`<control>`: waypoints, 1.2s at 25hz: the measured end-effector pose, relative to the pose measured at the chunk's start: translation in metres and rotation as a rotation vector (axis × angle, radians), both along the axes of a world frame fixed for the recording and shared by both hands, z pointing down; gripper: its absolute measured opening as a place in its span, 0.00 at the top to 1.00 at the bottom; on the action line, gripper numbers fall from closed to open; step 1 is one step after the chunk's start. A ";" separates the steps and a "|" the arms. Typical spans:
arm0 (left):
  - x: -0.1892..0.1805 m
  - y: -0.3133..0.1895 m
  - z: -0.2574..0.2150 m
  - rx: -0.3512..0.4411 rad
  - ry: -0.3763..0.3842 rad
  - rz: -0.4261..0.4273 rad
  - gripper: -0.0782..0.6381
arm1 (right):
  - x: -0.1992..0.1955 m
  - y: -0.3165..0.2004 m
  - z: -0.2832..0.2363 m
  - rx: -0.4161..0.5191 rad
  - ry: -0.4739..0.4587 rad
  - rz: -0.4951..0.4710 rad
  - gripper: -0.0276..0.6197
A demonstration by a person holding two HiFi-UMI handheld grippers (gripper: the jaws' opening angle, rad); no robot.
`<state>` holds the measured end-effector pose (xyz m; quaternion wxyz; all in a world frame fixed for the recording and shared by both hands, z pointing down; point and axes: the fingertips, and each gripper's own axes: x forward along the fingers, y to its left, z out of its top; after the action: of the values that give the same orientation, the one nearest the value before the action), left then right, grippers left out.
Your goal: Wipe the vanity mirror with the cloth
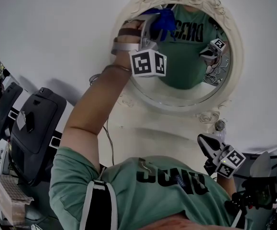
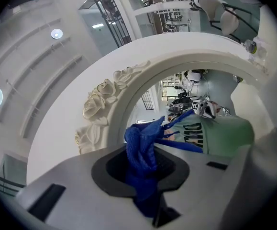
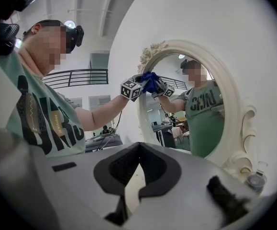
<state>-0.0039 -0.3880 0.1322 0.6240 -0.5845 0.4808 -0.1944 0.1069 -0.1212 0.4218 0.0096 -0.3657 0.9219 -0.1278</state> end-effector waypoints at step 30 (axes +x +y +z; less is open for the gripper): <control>-0.010 0.014 0.480 -0.643 -0.591 -0.016 0.78 | 0.006 -0.001 0.012 -0.037 -0.005 0.015 0.95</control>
<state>-0.0137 -0.3744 0.6123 0.5196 -0.6645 0.2012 -0.4980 0.1126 -0.1227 0.4333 0.0061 -0.3722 0.9166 -0.1455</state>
